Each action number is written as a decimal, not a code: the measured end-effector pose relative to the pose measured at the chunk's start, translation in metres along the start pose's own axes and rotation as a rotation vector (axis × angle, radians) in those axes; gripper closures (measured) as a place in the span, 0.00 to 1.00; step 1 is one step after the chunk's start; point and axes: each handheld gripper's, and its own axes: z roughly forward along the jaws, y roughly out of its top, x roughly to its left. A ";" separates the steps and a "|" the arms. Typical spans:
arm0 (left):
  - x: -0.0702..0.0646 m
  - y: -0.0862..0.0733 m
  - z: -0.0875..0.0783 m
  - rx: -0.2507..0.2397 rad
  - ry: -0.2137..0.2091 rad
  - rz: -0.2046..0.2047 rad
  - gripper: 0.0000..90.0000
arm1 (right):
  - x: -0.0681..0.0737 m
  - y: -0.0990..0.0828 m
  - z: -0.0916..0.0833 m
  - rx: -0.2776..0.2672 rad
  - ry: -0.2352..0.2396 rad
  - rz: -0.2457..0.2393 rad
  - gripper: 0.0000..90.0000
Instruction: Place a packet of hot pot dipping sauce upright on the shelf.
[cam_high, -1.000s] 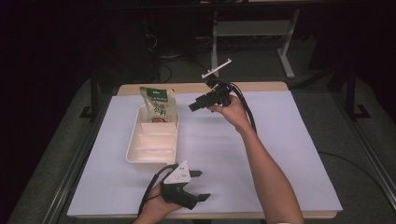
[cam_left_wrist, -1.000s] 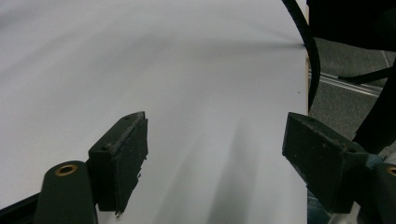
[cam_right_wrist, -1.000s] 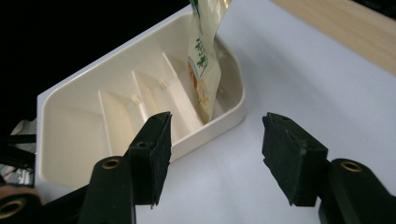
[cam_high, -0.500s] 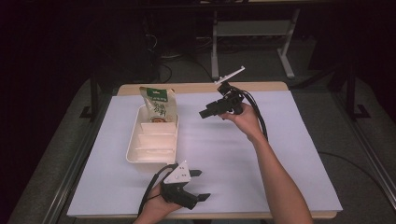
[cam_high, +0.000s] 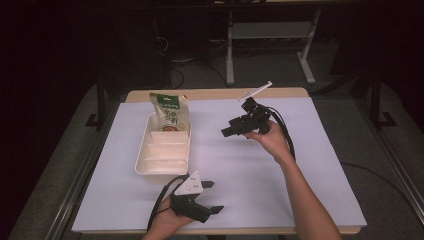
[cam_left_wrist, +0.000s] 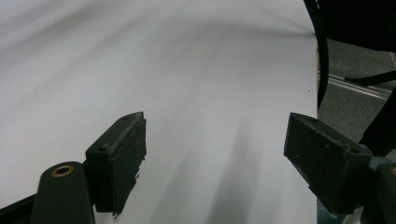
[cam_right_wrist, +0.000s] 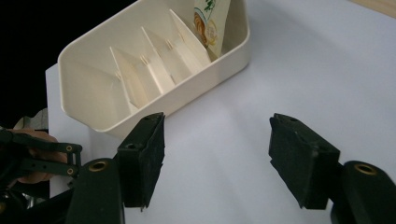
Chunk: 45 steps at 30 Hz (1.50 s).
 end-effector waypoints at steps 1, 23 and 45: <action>0.001 0.000 0.000 0.000 0.002 -0.002 0.22 | 0.000 -0.004 -0.002 0.000 0.001 0.007 0.38; 0.002 -0.001 -0.001 0.012 0.018 -0.008 0.22 | 0.008 -0.059 -0.024 -0.040 -0.011 0.049 0.32; 0.002 -0.002 -0.002 0.036 0.031 -0.004 0.22 | 0.015 -0.115 -0.048 -0.047 -0.039 0.058 0.33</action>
